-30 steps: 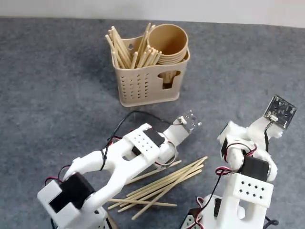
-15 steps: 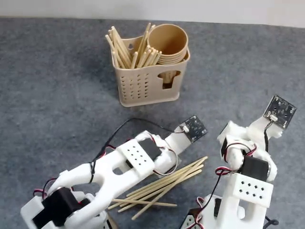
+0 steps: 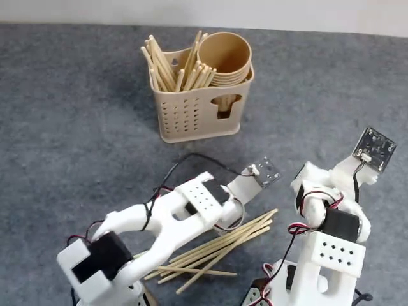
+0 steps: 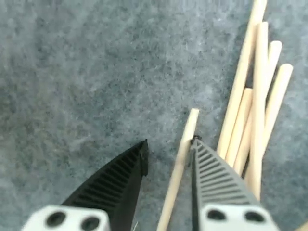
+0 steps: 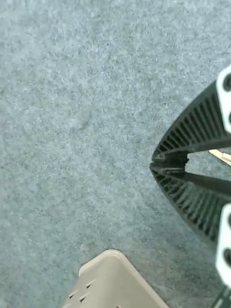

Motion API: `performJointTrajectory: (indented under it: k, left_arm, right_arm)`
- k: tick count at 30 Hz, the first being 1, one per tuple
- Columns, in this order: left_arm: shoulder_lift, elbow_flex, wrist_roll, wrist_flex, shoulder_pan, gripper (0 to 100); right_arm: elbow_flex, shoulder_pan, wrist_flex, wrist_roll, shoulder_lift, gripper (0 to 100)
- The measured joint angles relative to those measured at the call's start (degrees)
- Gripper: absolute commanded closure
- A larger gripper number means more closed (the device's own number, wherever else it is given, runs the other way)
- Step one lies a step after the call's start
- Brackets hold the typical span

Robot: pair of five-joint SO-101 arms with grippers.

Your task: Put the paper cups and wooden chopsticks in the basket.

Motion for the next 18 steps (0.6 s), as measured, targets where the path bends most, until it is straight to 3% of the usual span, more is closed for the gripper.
performJointTrajectory:
  k: [3,18]
  left_arm:
    - [0.5,-0.6,0.0,0.4,0.3,100]
    - [-4.9,-0.4,-2.5,3.2,0.3,99]
  right_arm:
    - [0.0,0.0,0.0,0.0,0.0,99.3]
    - [0.2,0.0,0.0,0.0,0.0,99.3]
